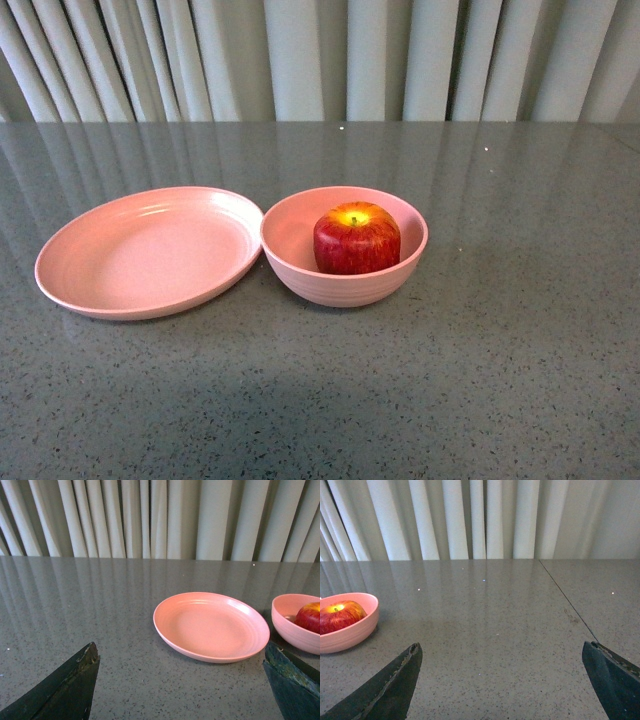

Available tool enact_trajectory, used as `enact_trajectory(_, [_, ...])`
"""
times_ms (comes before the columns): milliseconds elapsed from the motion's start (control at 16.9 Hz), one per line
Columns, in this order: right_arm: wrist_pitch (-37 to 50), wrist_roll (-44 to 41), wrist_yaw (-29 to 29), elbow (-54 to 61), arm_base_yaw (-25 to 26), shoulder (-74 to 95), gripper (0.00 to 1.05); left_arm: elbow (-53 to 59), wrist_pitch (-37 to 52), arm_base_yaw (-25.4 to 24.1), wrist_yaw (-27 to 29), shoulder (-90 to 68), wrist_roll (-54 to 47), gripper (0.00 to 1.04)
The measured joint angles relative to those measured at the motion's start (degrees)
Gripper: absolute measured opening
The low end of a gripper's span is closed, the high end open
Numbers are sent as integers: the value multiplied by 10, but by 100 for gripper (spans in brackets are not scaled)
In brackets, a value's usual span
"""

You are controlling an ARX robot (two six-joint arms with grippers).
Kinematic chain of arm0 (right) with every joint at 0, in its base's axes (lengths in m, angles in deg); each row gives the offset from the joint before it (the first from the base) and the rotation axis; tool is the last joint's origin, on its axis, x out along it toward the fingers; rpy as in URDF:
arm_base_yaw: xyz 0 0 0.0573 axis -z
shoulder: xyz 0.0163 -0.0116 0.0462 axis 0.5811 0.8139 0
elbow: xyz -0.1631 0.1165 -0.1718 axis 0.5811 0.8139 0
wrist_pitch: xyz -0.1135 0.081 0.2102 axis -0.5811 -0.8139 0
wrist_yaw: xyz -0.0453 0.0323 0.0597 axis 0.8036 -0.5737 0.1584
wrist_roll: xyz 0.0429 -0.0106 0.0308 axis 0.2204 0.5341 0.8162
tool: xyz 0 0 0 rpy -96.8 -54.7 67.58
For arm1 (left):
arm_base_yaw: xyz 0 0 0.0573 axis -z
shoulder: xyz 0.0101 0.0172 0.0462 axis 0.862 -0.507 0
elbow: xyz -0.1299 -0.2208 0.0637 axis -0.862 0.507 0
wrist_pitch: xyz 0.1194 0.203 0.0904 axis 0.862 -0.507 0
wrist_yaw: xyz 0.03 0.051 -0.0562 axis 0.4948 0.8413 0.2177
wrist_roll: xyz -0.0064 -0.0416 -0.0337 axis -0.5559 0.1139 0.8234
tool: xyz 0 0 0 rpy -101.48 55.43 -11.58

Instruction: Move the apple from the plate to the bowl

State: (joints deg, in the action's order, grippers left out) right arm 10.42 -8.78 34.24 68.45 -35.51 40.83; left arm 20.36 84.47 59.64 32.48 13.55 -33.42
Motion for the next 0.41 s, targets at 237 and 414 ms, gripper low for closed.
enact_trajectory(237, [0,0,0,0,0,0,98,0,0,0,0,0,0,98])
enact_trajectory(414, [0,0,0,0,0,0,98,0,0,0,0,0,0,98])
